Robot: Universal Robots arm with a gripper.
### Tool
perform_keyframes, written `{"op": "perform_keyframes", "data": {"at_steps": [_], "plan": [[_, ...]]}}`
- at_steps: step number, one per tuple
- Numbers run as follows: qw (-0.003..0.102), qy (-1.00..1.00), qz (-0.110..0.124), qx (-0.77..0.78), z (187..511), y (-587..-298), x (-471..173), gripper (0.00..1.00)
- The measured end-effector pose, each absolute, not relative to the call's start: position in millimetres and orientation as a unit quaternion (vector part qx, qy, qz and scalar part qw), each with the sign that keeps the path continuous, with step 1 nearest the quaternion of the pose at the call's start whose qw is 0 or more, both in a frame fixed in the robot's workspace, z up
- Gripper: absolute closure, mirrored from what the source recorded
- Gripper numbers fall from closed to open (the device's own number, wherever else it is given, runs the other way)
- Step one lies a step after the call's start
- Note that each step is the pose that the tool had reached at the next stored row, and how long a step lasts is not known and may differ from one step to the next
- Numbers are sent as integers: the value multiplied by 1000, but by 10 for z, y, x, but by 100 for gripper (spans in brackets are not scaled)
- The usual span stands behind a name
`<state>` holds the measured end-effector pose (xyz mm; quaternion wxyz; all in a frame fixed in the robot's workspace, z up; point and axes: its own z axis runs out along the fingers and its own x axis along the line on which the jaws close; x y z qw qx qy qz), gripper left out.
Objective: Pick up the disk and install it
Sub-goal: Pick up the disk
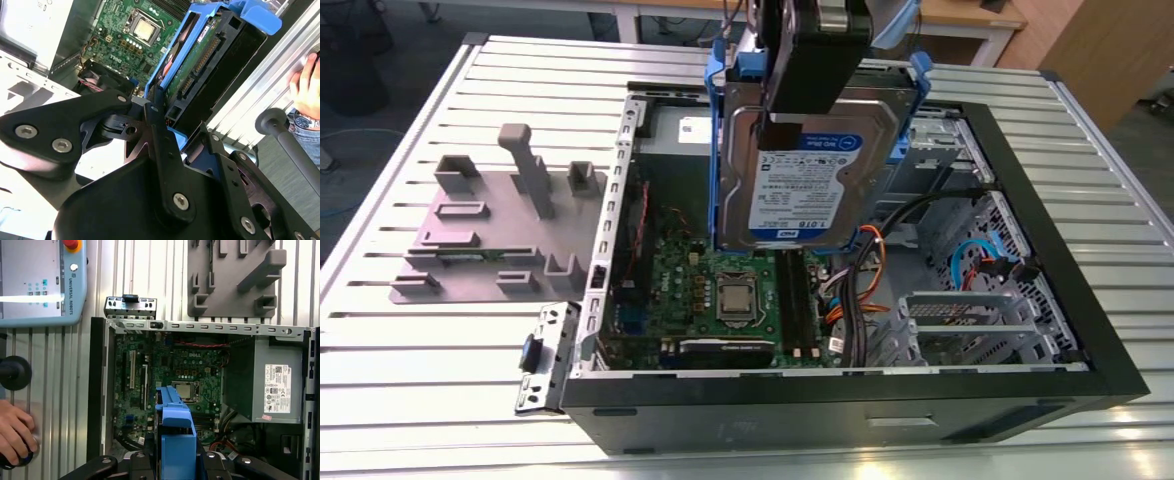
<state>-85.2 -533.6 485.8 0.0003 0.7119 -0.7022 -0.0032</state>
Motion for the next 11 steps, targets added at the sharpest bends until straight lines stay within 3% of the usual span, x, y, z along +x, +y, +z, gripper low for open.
{"op": "perform_keyframes", "data": {"at_steps": [11], "plan": [[0,-702,-3,712,4857,-5375,-852,64]]}}
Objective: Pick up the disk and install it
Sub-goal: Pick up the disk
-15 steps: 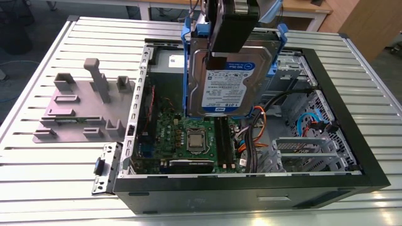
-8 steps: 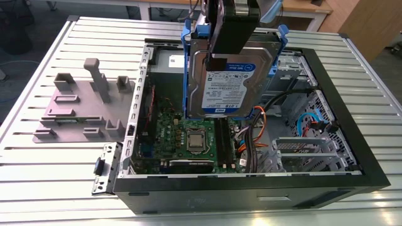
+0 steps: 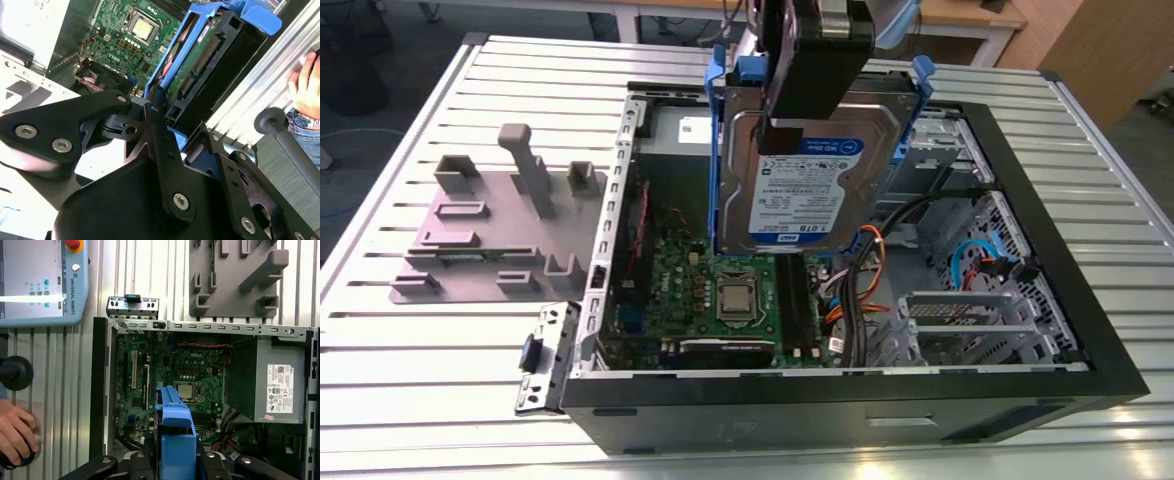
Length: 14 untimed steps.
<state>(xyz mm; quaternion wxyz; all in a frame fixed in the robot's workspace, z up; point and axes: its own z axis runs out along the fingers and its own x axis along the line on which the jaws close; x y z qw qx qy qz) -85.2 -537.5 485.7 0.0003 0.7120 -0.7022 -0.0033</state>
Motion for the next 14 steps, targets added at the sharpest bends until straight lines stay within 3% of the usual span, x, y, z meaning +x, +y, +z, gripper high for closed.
{"op": "perform_keyframes", "data": {"at_steps": [14], "plan": [[0,-702,-3,712,4857,-5425,-852,64]]}}
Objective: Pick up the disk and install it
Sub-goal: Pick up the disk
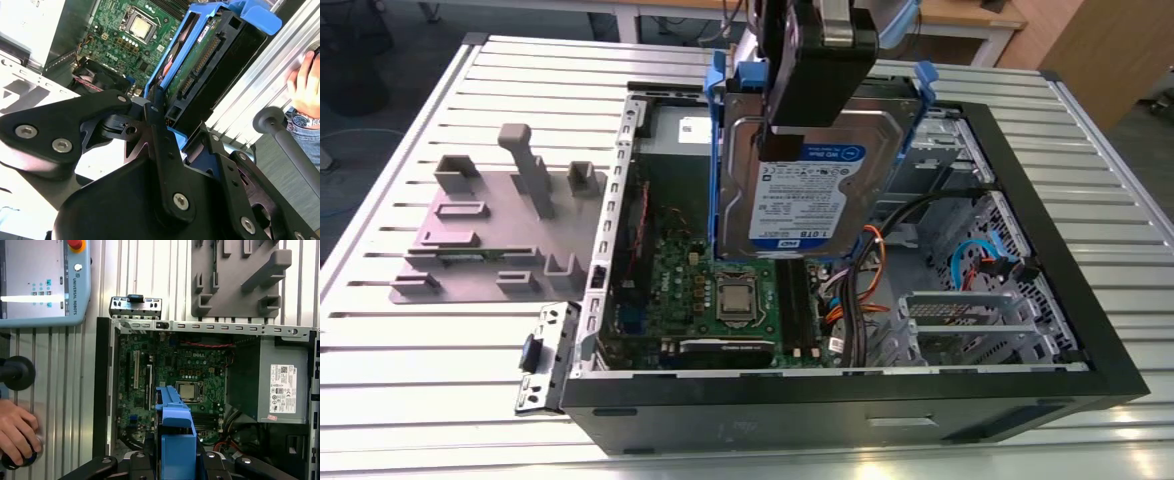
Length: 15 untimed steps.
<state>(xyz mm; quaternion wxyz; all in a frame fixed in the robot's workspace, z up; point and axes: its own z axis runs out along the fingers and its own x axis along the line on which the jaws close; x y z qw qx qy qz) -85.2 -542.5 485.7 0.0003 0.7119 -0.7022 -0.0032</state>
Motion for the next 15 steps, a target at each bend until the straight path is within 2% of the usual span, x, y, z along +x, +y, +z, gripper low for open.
{"op": "perform_keyframes", "data": {"at_steps": [15], "plan": [[0,-702,-3,712,4856,-5480,-852,64]]}}
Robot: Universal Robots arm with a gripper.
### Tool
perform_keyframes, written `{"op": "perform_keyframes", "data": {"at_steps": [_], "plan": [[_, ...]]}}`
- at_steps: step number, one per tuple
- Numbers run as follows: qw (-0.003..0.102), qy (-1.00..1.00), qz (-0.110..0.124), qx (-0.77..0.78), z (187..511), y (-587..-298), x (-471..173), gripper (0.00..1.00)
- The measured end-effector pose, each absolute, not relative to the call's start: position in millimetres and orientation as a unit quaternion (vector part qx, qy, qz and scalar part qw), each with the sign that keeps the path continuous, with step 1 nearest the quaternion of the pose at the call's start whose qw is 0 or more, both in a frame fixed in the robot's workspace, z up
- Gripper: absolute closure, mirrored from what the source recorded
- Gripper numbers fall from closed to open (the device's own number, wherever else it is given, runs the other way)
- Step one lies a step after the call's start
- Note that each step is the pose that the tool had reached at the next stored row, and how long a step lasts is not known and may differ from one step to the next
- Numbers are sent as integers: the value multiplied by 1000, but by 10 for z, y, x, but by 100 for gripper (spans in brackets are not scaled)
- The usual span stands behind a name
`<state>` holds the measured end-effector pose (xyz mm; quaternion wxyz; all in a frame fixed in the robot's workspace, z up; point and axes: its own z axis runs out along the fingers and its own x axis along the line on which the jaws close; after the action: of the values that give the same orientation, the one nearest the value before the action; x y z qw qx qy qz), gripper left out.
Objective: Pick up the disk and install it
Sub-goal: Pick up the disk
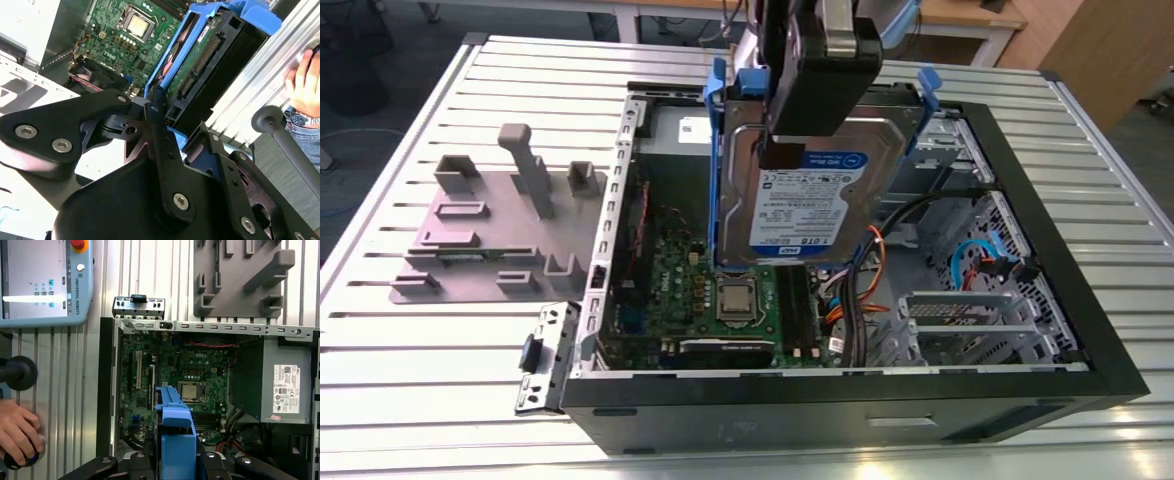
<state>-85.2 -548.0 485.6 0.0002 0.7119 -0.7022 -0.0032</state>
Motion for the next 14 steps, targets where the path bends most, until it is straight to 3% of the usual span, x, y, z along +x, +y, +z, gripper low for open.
{"op": "perform_keyframes", "data": {"at_steps": [14], "plan": [[0,-702,-3,712,4854,-5528,-852,64]]}}
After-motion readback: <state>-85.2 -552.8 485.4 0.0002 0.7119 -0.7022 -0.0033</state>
